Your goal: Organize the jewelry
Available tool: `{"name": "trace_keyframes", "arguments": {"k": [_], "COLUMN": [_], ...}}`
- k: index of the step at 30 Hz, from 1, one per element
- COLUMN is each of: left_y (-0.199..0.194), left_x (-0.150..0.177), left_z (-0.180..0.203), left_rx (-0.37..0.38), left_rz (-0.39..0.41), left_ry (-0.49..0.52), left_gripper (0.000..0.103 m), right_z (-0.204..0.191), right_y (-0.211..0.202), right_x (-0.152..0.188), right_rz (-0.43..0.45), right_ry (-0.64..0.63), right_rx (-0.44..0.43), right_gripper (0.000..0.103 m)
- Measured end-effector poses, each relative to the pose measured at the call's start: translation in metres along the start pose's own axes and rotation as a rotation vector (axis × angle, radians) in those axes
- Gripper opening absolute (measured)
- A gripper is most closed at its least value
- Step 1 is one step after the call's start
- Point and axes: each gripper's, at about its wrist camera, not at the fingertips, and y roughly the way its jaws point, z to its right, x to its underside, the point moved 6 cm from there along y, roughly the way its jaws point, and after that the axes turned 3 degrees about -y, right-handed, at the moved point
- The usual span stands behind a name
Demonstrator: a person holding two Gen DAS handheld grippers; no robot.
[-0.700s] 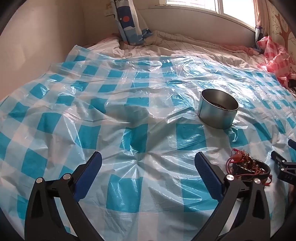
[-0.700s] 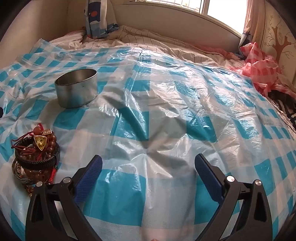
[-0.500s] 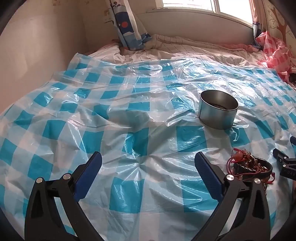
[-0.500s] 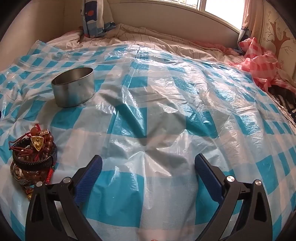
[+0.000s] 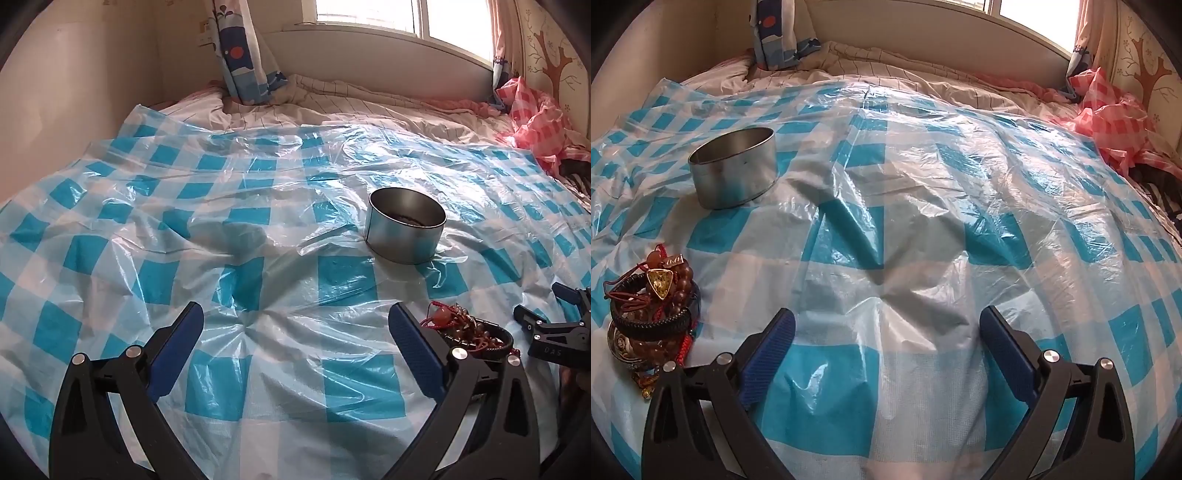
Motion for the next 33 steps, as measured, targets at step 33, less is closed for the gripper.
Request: {"name": "trace_keyframes", "arguments": {"k": [33], "left_y": [0.006], "left_x": [0.004], "left_z": [0.004], "left_rx": [-0.01], "left_rz": [-0.047], "left_ry": [0.005], "left_gripper": [0.097], "right_z": [0.002], "right_y": [-0.034], "right_x": [-0.003], "right_rz": [0.155], "right_ry": [0.089], "right_rx": [-0.071], "right_gripper": [0.096]}}
